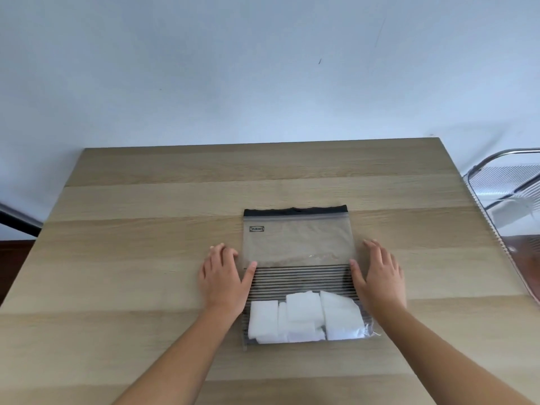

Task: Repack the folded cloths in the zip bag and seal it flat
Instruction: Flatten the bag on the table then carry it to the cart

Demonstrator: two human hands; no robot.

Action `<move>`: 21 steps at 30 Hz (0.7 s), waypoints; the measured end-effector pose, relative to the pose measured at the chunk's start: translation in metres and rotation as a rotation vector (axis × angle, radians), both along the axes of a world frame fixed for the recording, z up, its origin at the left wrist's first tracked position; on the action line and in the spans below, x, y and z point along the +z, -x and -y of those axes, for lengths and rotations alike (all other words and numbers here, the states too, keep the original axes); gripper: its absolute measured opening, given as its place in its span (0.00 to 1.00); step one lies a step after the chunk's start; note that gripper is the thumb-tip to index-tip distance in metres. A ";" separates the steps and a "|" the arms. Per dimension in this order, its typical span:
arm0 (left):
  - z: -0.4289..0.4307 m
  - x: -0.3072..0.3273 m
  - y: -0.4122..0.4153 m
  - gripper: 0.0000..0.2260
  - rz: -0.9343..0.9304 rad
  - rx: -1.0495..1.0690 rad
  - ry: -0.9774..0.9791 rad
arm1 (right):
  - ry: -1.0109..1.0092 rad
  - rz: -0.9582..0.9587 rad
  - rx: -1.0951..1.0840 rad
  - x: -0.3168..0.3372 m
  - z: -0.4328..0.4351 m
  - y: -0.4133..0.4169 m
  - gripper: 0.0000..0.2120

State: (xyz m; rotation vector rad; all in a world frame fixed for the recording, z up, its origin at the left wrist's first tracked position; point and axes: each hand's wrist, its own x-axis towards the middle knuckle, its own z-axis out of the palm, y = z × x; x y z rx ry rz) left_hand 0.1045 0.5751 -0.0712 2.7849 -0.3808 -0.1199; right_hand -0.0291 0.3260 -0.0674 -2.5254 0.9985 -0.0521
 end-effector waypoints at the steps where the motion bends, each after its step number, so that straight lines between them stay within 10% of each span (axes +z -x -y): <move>1: -0.001 -0.001 0.002 0.17 -0.005 -0.035 -0.039 | 0.022 -0.016 -0.002 -0.001 -0.006 0.006 0.23; 8: 0.010 -0.004 0.011 0.15 0.044 -0.207 -0.140 | 0.036 -0.009 -0.091 0.002 -0.029 0.009 0.08; 13: 0.009 0.010 0.011 0.08 0.001 -0.172 0.012 | -0.343 0.188 -0.284 0.021 -0.033 0.007 0.03; 21: 0.009 0.027 0.012 0.17 -0.240 -0.108 0.252 | -0.992 0.275 -0.217 0.038 -0.040 0.014 0.20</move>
